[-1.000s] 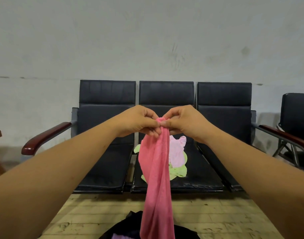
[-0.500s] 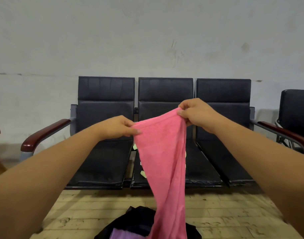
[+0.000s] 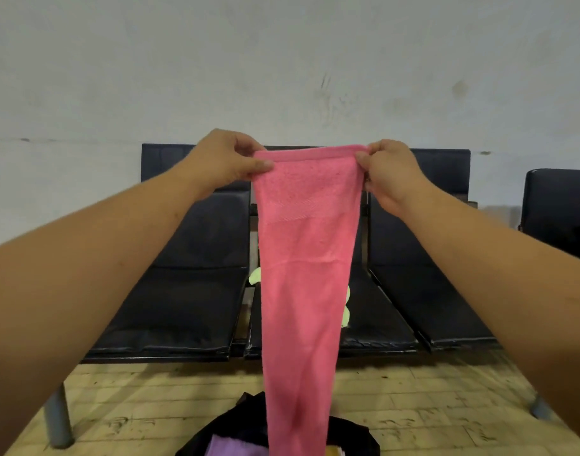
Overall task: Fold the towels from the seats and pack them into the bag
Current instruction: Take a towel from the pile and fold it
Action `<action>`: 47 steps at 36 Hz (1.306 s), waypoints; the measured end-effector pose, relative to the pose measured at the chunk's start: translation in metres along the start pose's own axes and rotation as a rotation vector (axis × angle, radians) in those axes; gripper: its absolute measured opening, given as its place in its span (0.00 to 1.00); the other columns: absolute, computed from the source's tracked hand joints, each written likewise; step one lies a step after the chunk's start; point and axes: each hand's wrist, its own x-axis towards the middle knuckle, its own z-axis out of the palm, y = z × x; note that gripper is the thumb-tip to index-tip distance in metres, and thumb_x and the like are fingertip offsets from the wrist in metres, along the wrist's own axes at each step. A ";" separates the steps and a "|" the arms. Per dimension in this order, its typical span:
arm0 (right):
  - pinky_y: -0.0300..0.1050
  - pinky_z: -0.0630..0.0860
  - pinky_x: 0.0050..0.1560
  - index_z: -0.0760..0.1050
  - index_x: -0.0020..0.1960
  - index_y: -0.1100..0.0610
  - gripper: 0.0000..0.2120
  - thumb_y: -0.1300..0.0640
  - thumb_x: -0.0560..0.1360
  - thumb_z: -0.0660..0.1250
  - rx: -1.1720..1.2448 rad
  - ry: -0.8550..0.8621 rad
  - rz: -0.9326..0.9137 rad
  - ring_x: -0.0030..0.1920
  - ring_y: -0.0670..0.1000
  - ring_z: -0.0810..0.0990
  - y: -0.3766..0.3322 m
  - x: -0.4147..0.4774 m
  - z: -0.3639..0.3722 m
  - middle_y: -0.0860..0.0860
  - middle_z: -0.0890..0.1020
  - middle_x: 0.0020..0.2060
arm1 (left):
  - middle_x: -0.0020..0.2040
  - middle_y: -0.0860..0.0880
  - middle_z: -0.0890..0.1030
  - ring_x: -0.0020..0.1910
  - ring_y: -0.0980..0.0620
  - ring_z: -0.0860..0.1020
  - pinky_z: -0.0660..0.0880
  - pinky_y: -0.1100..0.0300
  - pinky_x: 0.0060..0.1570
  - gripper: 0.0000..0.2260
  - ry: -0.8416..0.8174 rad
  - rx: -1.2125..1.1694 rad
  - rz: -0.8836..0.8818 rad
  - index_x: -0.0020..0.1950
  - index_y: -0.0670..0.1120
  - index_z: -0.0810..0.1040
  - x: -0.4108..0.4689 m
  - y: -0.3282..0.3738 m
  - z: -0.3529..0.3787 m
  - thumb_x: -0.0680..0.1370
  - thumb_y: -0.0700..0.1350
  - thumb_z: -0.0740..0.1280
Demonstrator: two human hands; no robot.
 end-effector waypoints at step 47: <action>0.55 0.76 0.61 0.71 0.64 0.69 0.36 0.35 0.82 0.51 0.827 -0.247 0.822 0.56 0.60 0.81 0.147 -0.034 0.033 0.62 0.84 0.50 | 0.57 0.38 0.82 0.54 0.44 0.83 0.79 0.48 0.56 0.14 -0.196 -1.210 -0.735 0.63 0.38 0.78 -0.112 -0.114 0.139 0.78 0.39 0.65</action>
